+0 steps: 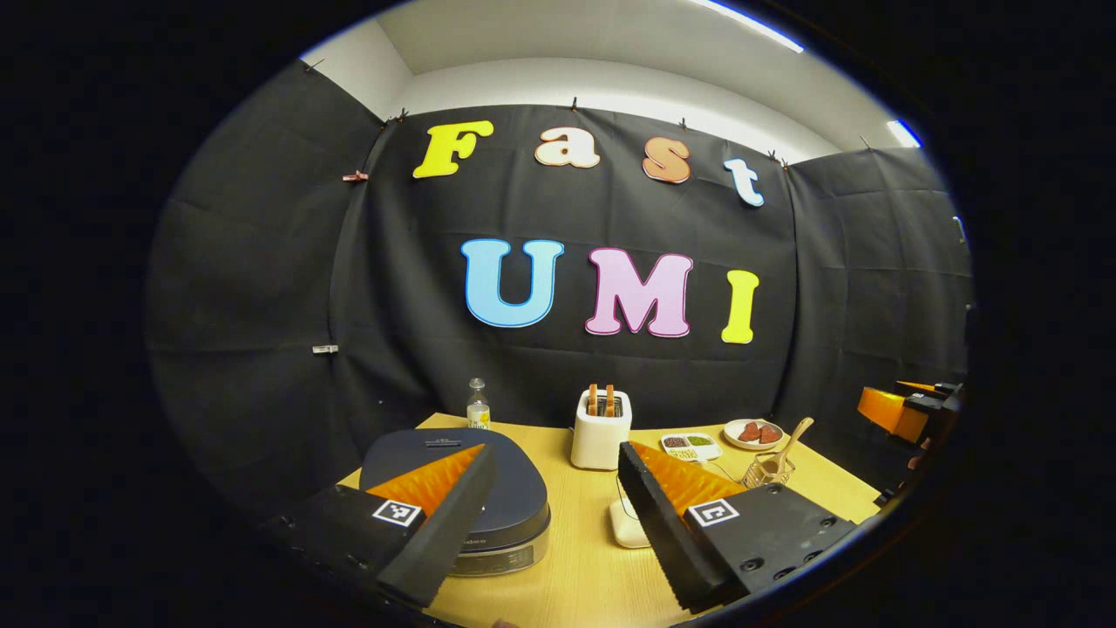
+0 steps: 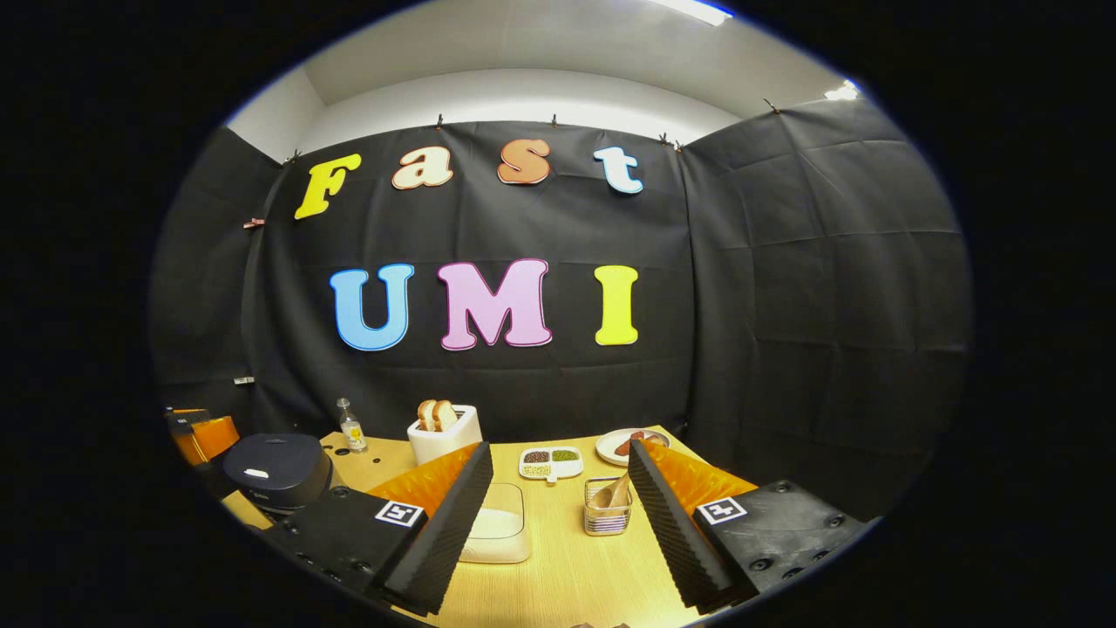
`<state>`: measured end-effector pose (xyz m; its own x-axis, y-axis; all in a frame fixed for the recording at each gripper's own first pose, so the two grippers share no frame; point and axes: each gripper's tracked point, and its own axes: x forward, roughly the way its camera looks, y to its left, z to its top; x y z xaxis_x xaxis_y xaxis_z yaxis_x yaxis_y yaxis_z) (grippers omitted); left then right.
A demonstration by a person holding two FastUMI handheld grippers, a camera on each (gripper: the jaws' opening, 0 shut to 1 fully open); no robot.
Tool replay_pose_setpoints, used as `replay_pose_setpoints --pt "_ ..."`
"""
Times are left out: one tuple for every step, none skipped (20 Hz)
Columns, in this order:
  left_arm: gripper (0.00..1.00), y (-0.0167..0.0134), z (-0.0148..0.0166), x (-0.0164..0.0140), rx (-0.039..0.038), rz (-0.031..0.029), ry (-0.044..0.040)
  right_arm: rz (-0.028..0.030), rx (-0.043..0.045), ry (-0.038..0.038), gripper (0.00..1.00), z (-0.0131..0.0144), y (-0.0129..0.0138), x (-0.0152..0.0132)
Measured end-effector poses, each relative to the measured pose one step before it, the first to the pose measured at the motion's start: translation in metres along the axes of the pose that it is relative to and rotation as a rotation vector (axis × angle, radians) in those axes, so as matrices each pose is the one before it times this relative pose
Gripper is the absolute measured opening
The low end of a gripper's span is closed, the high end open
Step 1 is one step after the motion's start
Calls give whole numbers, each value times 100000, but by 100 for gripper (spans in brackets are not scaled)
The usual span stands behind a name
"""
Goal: Close the left gripper, press the button to open the rice cooker; take a wooden spoon from the chopstick holder with the right hand, scoop a spoonful of rice and pour it into the rice cooker, then put the wooden spoon back into the chopstick holder.
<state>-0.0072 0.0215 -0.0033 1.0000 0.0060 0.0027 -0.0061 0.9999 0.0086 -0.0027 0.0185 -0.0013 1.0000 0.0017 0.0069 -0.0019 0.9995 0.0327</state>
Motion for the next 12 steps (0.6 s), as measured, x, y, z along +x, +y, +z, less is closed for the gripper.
replay_pose_setpoints --pt "95 126 120 -116 -15 49 -37 355 -304 -277 98 45 108 -62" --pt "95 87 -111 -87 -239 -11 57 200 -261 -270 98 59 93 -91" --pt "95 47 69 -98 -320 -35 71 326 -167 -41 98 -19 119 -112" --pt "95 19 -97 8 -369 -10 277 290 -76 48 98 9 107 -61" --pt "95 29 63 -2 -705 32 396 134 2 47 98 -55 1 -85" --pt "95 99 27 -72 -542 -70 37 120 83 205 98 -60 23 -47" --pt "95 72 265 -39 -132 177 178 199 156 268 98 -89 102 -81" --pt "95 141 39 58 115 -152 298 260 81 321 98 -36 62 -67" --pt "95 -94 121 87 -394 -1277 1372 120 -56 433 98 -153 19 -138" --pt "95 -224 -316 32 -1644 -1699 2259 86 -26 1389 98 -365 -12 -111" --pt "94 -374 92 9 -2149 -2458 1831 526 397 948 98 -310 144 -120" --pt "89 89 305 117 -1541 -1152 1241 124 354 591 98 -145 55 -165"
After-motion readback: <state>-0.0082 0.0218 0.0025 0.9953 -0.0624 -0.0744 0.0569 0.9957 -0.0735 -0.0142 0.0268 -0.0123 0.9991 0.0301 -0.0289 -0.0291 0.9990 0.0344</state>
